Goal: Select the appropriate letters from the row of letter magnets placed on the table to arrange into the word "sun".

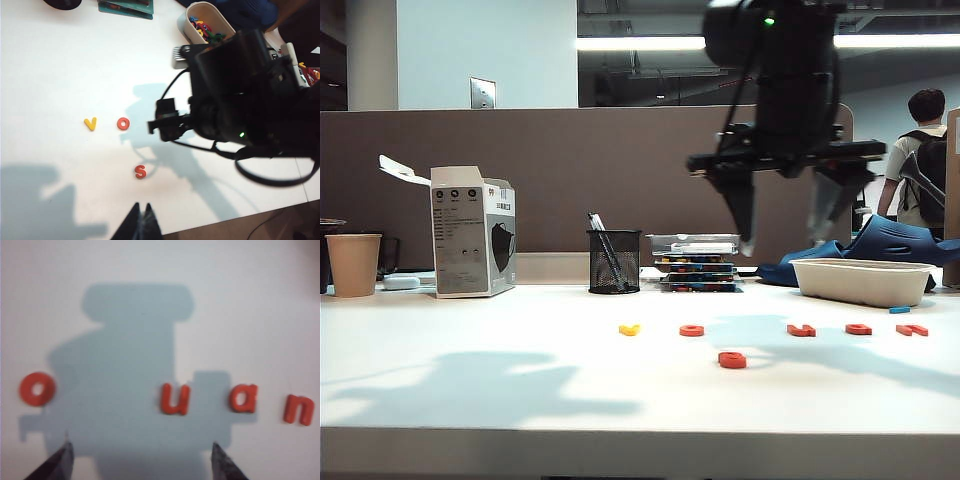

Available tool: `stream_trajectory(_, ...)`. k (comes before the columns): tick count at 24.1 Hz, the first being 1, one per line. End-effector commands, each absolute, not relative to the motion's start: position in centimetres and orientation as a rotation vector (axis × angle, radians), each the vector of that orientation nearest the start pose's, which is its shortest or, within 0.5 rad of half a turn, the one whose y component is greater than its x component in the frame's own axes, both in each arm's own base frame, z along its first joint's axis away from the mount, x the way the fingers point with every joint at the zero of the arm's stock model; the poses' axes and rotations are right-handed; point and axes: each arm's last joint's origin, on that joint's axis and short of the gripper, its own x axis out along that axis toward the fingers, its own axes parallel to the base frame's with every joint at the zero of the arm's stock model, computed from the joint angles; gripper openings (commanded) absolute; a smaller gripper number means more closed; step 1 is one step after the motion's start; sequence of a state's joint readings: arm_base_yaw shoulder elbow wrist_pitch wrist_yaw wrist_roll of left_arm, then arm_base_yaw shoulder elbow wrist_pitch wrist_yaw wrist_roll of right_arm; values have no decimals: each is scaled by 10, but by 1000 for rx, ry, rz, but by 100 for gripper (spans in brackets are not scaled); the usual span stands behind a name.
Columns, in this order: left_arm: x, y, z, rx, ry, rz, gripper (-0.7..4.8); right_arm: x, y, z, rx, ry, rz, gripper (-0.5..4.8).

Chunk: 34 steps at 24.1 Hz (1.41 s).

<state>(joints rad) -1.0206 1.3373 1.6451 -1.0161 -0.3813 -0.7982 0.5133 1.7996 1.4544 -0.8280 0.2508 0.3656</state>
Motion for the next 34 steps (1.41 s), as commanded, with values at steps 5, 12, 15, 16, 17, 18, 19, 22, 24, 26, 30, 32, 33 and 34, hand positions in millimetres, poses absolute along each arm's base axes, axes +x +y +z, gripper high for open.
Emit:
stream_trajectory(5, 137, -203, 432, -288, 736, -352, -4, 337, 153, 239, -100, 1134, -24, 347)
stream_trajectory(12, 137, -203, 432, -288, 736, -352, -4, 349, 160, 200, -132, 1235, -30, 346)
stream_trajectory(15, 137, -203, 432, -288, 735, -352, -4, 351, 161, 195, -119, 1245, -11, 346)
stream_trajectory(16, 137, -203, 432, -288, 735, -352, -4, 352, 163, 192, -108, 1253, 3, 346)
stream_trajectory(17, 137, -203, 432, -288, 735, -352, -4, 354, 164, 189, -102, 1253, 11, 346)
stream_trajectory(18, 137, -203, 432, -288, 735, -351, -4, 355, 164, 187, -99, 1249, 15, 346)
stream_trajectory(19, 137, -203, 432, -287, 735, -351, -4, 356, 165, 186, -100, 1243, 18, 346)
stream_trajectory(22, 137, -203, 432, -239, 724, -370, -4, 358, 164, 186, -106, 1231, 22, 332)
stream_trajectory(24, 137, -203, 432, -230, 723, -373, -4, 359, 162, 186, -94, 1229, 22, 326)
stream_trajectory(26, 137, -203, 432, -232, 723, -373, -4, 360, 162, 187, -77, 1231, 39, 326)
stream_trajectory(30, 138, -204, 432, -238, 719, -377, -4, 361, 162, 183, -81, 1240, 37, 326)
stream_trajectory(32, 138, -204, 432, -239, 719, -377, -4, 362, 161, 177, -76, 1263, 39, 326)
stream_trajectory(33, 138, -204, 432, -239, 719, -377, -4, 362, 161, 175, -75, 1269, 40, 326)
stream_trajectory(34, 138, -204, 432, -239, 719, -377, -4, 363, 160, 172, -76, 1282, 41, 326)
